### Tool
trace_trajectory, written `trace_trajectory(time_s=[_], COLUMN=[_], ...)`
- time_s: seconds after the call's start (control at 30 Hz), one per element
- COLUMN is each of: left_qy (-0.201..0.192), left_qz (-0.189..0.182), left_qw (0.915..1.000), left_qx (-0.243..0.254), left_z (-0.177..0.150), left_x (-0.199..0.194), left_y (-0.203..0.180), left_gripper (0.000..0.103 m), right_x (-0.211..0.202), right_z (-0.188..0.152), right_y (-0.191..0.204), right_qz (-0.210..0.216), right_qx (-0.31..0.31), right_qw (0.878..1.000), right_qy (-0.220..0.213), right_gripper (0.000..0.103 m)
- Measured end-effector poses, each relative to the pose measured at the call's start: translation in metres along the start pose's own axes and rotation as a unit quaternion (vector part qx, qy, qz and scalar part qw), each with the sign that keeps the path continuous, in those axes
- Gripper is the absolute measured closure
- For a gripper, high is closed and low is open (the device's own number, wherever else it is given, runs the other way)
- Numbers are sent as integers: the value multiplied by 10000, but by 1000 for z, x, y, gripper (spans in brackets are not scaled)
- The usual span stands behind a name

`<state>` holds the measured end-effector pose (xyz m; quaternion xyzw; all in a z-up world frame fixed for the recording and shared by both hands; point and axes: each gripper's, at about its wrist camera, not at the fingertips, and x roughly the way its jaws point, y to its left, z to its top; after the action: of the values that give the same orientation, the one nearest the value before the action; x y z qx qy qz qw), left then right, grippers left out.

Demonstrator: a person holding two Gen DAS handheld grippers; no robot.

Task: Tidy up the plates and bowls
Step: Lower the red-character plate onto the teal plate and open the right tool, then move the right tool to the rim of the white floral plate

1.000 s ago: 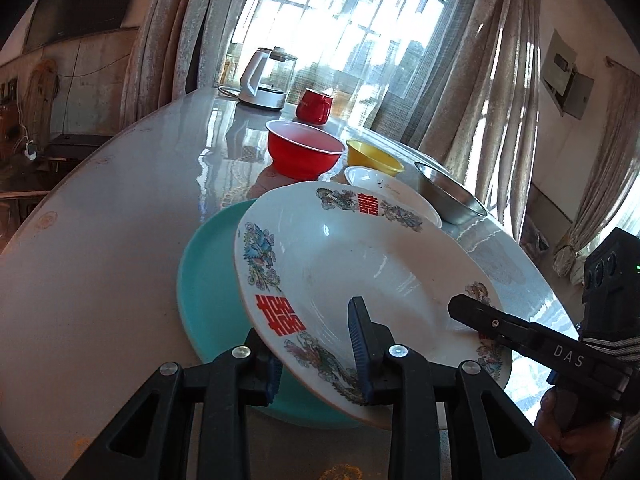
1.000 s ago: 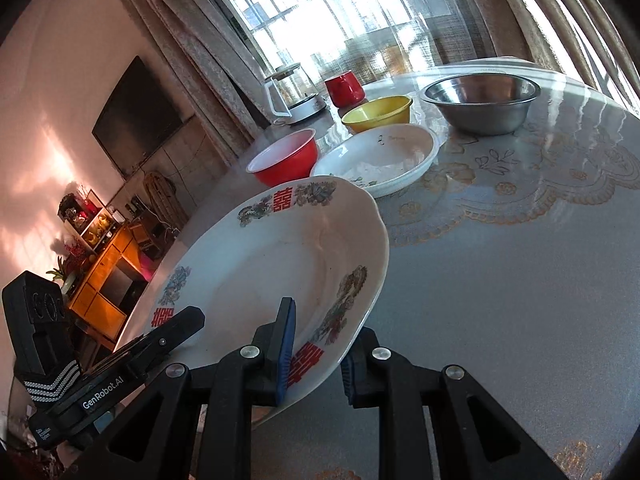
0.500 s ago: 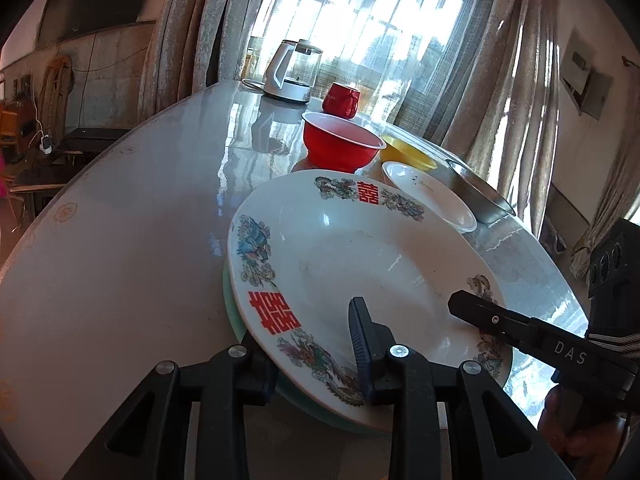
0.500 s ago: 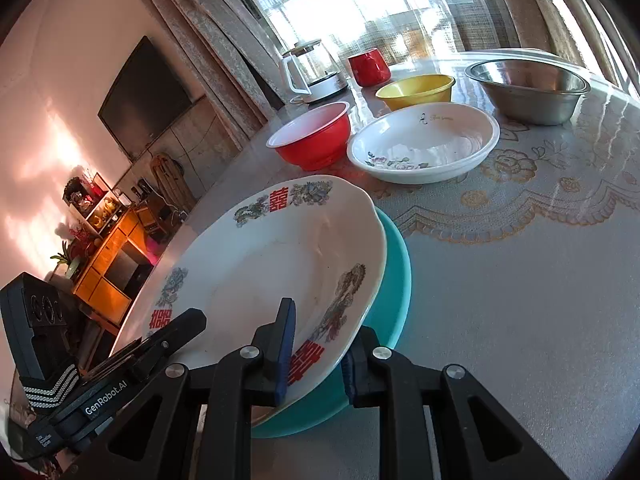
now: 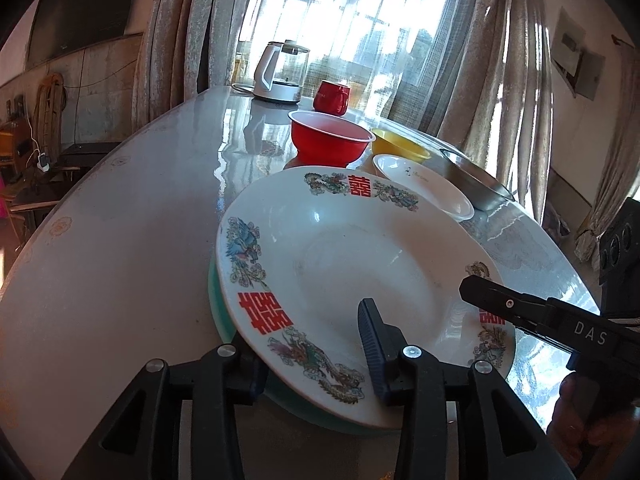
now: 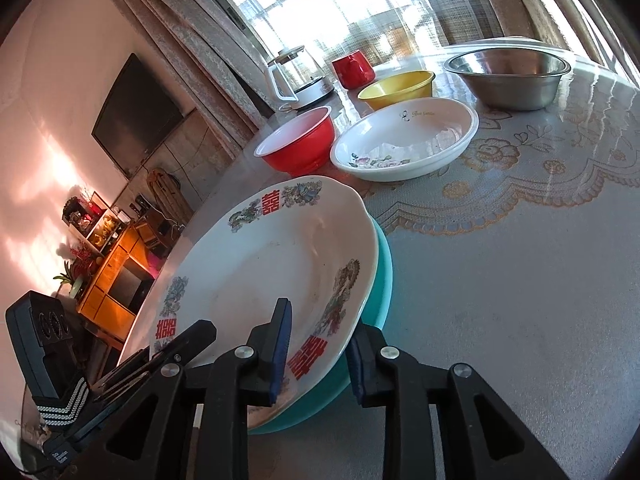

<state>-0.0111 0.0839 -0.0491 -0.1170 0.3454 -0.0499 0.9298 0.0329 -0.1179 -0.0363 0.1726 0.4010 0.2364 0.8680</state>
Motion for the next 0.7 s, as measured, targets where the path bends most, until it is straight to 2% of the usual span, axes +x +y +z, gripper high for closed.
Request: trace_trajectory(time_s=[0.07, 0.3, 0.47, 0.53, 0.7], left_qy=[-1, -72, -114, -88, -28], left_qz=[-62, -220, -92, 21, 153], left_qw=[10000, 9994, 9992, 9996, 9996], left_qx=[6, 254, 373, 269, -246], left_z=[-1, -6, -6, -3, 6], left_x=[-1, -11, -21, -24, -28], left_y=[0, -8, -8, -3, 18], left_gripper=[58, 32, 24, 18, 18], right_x=[-5, -23, -32, -33, -26], right_z=[0, 7, 14, 20, 48], right_y=[-3, -20, -40, -48, -69], right_qz=[-10, 17, -133, -203, -562], right_qx=[14, 210, 446, 546, 749], right_qw=[10000, 9994, 9977, 9969, 9939], right_qy=[-70, -290, -483, -528, -577], right_gripper=[76, 76, 74, 73, 73])
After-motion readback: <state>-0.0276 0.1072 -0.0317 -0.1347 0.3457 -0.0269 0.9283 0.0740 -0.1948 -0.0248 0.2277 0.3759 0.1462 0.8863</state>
